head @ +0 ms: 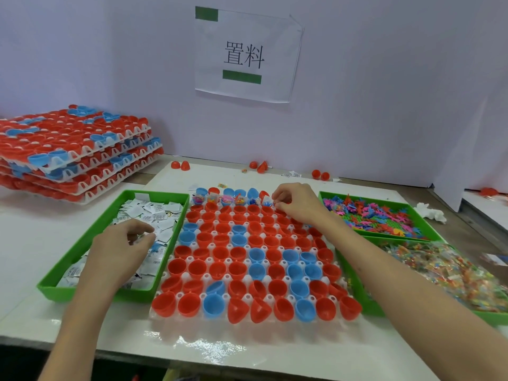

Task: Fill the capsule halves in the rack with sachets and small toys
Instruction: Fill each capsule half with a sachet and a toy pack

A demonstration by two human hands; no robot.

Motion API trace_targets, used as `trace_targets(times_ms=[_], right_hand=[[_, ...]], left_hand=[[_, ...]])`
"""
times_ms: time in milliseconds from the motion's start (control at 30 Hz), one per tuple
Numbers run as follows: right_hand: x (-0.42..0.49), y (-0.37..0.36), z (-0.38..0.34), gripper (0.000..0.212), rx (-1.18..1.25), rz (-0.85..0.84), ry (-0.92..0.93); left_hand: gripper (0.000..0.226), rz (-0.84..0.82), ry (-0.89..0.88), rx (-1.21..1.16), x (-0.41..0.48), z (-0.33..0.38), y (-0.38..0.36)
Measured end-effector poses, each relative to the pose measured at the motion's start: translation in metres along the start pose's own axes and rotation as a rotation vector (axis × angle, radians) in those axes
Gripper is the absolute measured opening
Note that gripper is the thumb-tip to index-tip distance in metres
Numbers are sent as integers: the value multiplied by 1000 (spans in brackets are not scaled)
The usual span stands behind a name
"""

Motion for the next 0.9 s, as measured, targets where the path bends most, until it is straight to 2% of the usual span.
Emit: trace_targets(times_ms=[233,400,467,567,633,733,900], right_hand=[[-7,9,-5,16,11,65,31],[-15,50,13,14,53,219,-47],[-22,68,38,16,-5,181,-156],[-44,81,84,12,-129,25,-351],[-60,77,102,10,-98,-72,-425],[-69,76,109,8,-37,-48,-431],[-63,76,111,21,-66,-18,-423]], left_hand=[[18,-27,-6,90,0,0,-2],[20,-95,-28,221,1,4,-9],[17,-98,-27,234,1,3,-10],[14,-92,-26,242,2,3,-9],[11,-79,-26,219,1,4,-8],[7,-60,-41,205,0,5,-8],[12,-11,-53,195,3,2,-7]])
Point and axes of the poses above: each hand's wrist, its own x-axis towards the middle knuckle, its own y-axis out of the back of the hand, z = x × y, the point moved 6 cm from there along x, towards the middle knuckle, and after that the axes turned 1 degree about z, right-handed, at the moved point
